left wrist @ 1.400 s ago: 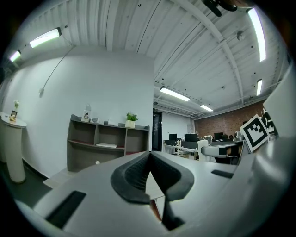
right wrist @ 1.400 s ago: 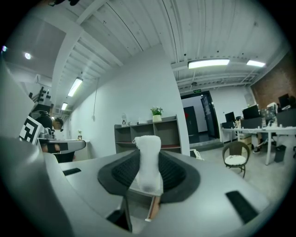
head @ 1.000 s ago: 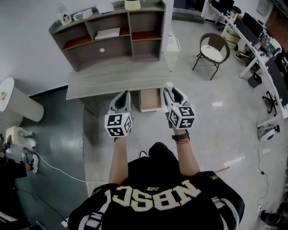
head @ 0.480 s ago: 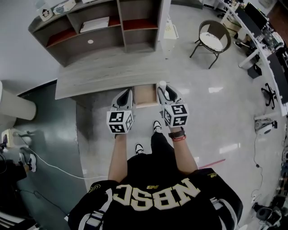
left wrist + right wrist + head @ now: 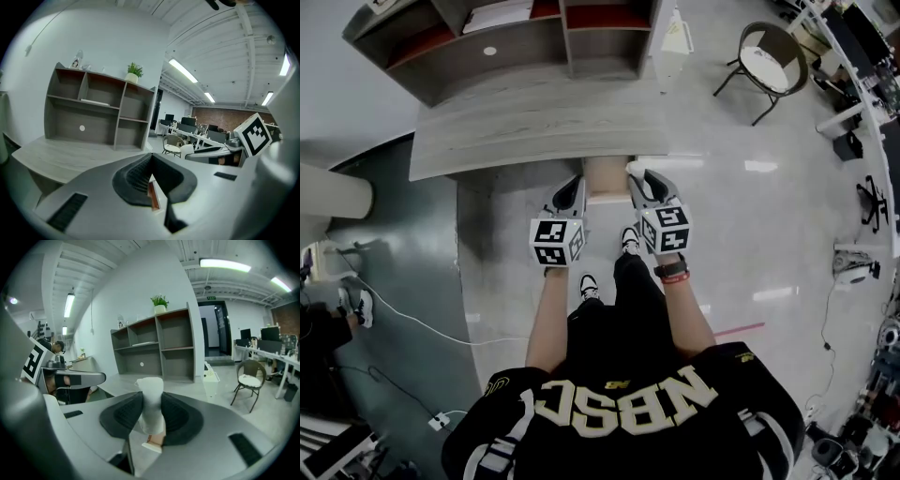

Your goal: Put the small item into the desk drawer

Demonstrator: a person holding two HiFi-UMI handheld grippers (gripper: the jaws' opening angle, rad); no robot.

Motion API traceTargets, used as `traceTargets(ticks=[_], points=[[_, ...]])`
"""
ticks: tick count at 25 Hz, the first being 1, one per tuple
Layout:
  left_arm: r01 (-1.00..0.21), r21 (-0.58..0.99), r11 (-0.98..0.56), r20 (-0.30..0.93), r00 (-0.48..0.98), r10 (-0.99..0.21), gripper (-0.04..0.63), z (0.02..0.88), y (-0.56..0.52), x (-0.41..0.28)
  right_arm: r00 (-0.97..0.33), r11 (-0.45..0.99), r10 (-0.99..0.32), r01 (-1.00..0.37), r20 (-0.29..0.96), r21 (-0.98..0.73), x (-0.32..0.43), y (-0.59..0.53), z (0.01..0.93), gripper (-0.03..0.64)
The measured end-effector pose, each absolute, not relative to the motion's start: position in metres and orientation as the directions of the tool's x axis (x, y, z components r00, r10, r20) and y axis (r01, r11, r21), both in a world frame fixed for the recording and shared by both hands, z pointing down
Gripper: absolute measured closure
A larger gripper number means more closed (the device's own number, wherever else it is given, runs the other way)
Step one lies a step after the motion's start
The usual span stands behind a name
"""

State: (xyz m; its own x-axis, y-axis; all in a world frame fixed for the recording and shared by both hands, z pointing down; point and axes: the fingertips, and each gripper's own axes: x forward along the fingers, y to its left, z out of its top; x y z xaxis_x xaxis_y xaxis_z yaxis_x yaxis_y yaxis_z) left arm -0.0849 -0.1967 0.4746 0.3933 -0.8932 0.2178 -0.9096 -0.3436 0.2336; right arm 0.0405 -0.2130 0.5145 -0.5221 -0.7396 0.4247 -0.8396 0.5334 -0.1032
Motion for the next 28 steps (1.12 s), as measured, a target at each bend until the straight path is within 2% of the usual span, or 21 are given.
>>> traceTargets(ticks=[12, 28], points=[[-0.912, 0.281, -0.298, 0.317, 0.382, -0.868, 0.583, 0.538, -0.204, -0.09, -0.602, 0.658, -0.583, -0.744, 0.546, -0.118, 0.01, -0.221, 0.591, 0.494], [-0.914, 0.329, -0.239, 0.412, 0.366, -0.835, 0.583, 0.602, -0.22, -0.1, -0.581, 0.8, -0.413, -0.599, 0.701, -0.025, -0.015, -0.243, 0.682, 0.491]])
